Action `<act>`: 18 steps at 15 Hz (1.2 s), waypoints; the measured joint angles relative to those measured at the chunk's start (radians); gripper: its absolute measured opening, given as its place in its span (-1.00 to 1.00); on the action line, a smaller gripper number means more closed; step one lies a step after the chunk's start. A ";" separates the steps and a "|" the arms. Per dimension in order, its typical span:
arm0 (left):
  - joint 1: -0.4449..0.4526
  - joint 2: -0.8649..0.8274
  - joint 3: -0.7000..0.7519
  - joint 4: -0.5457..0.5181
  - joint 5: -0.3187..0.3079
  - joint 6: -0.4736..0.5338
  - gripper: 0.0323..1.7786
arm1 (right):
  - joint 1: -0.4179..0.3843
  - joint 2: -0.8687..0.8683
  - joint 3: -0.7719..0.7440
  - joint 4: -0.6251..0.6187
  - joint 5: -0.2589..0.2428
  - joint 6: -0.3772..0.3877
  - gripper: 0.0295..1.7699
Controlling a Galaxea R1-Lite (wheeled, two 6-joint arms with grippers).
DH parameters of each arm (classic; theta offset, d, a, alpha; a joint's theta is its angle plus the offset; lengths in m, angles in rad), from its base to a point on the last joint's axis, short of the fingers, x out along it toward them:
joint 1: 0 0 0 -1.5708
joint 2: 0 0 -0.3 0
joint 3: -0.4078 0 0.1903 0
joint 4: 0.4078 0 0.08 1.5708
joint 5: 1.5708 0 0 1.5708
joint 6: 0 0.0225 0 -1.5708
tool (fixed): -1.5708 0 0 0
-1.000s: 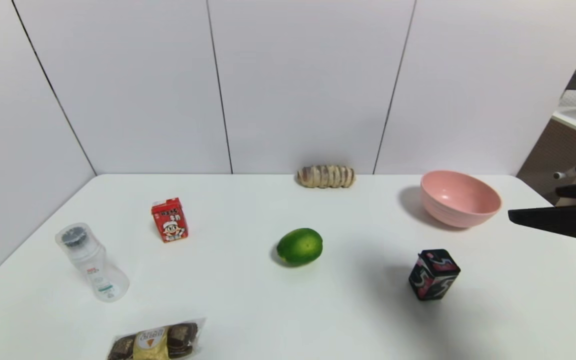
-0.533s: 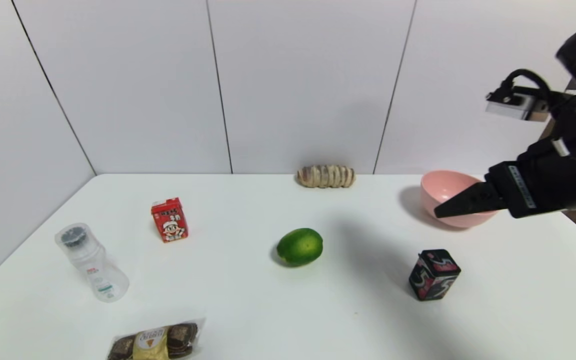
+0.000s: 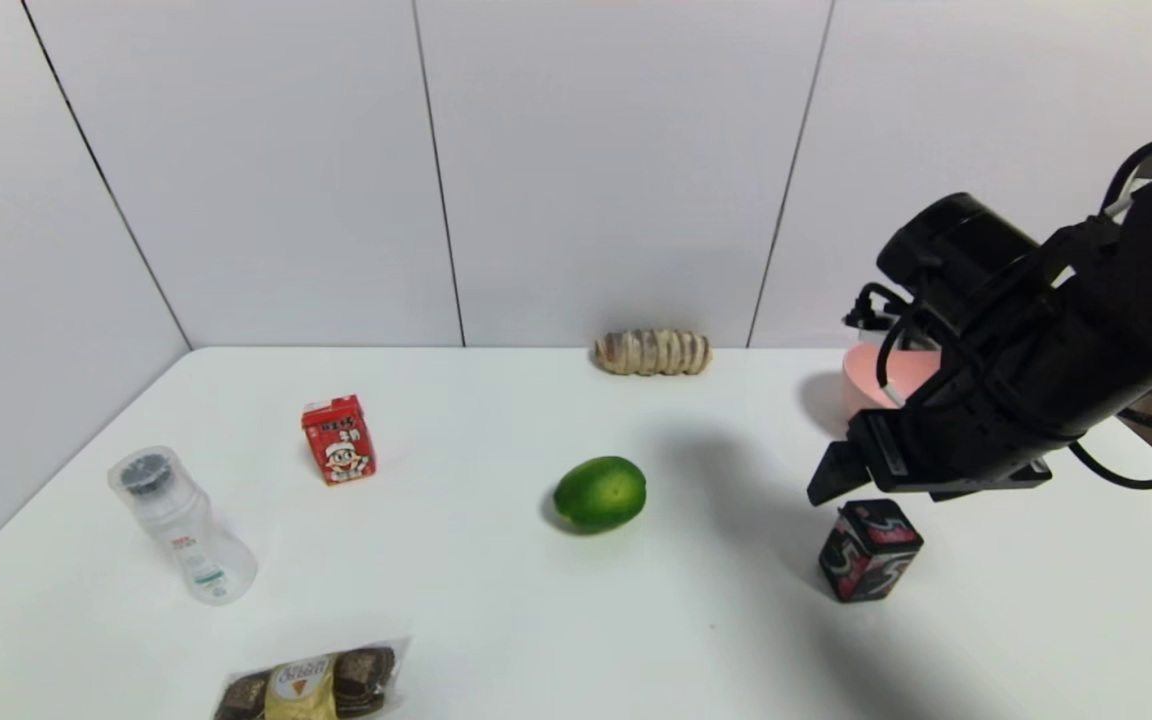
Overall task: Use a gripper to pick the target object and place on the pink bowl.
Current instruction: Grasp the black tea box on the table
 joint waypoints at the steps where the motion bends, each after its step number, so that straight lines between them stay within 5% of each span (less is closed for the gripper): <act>1: 0.000 0.000 0.000 0.000 0.000 0.000 1.00 | 0.001 0.013 0.014 0.000 -0.001 0.017 0.93; 11: 0.000 0.000 0.000 0.000 0.000 0.000 1.00 | 0.020 0.048 0.086 -0.002 0.001 0.037 0.93; 18: 0.000 0.000 0.000 0.000 0.000 0.000 1.00 | 0.020 0.053 0.094 -0.005 0.000 0.031 -0.11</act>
